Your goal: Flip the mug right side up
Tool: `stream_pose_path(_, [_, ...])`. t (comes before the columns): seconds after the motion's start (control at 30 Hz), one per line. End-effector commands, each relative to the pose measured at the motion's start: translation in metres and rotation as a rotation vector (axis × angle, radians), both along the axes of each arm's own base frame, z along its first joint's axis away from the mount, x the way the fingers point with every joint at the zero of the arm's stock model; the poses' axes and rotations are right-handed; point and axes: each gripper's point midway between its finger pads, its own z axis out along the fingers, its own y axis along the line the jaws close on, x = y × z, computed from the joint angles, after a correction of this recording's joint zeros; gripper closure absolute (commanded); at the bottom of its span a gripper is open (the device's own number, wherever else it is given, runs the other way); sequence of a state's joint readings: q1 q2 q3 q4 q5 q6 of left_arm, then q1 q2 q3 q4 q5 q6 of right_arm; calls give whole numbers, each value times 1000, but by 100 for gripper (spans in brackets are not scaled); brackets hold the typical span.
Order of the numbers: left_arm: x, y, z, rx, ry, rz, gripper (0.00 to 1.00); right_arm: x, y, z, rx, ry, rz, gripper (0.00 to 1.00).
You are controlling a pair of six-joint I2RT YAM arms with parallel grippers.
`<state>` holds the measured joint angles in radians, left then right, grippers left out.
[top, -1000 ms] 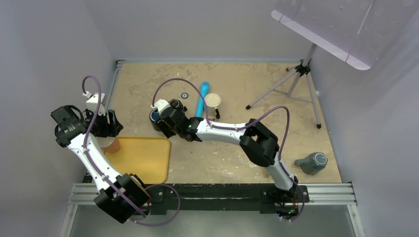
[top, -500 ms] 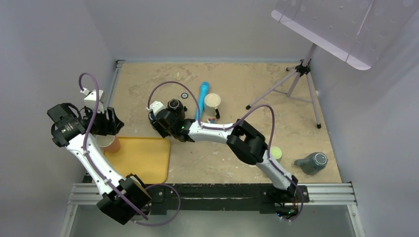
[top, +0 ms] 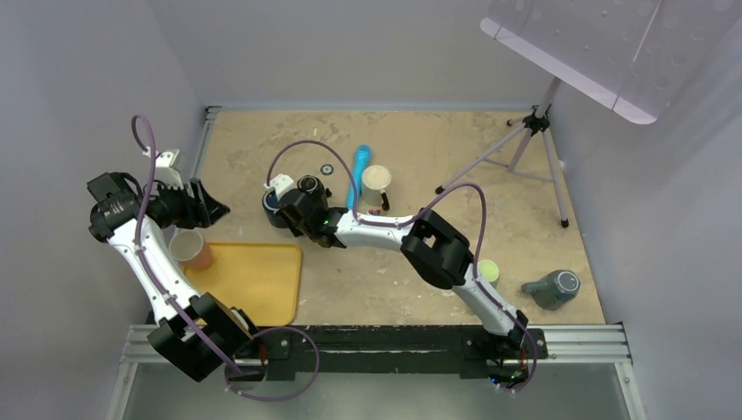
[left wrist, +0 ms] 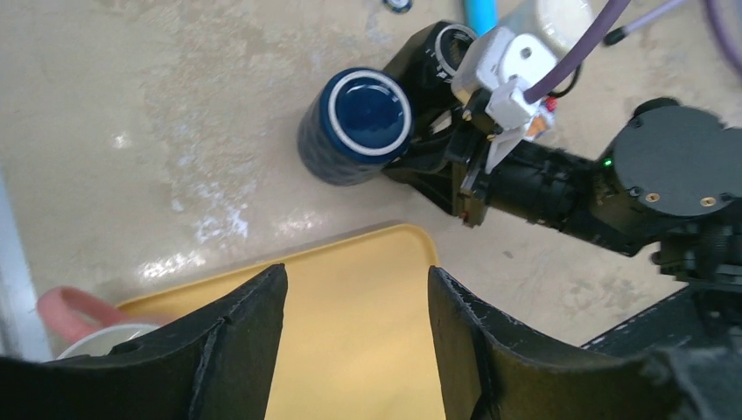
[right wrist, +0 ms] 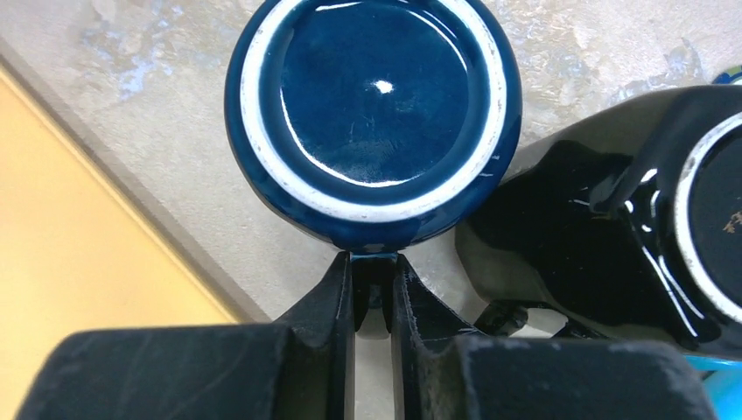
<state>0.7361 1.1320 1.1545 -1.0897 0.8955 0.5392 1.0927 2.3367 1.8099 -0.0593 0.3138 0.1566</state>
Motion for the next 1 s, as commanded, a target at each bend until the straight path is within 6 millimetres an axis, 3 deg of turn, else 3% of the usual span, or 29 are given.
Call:
stream_pose_path(0.0, [14,-27,48,-194,-123,-97,35,3,28,161,421,-132,57,100])
stream_pose_path(0.13, [9,-50,93,-359,-174,-176,32,-18,15,265,703,-183,125,100])
stream_pose_path(0.27, [6,-59,122,-426,-208,-176,28,-34,-9,334,932,-195,185,100])
stream_pose_path(0.4, [12,-71,153,-525,-238,-212,23,-57,-31,385,1151,-179,294,100])
stream_pose_path(0.53, [5,-102,183,-604,-218,-321,22,-74,-44,415,1268,-166,370,100])
stream_pose_path(0.63, [-5,-117,200,-591,-239,-368,22,-79,-51,424,1291,-167,387,100])
stream_pose_path(0.83, [-12,-122,215,-609,-236,-379,27,-74,-82,428,1344,-159,404,100])
stream_pose_path(0.97, [0,-121,219,-580,-281,-335,26,-79,-86,427,1322,-154,441,100])
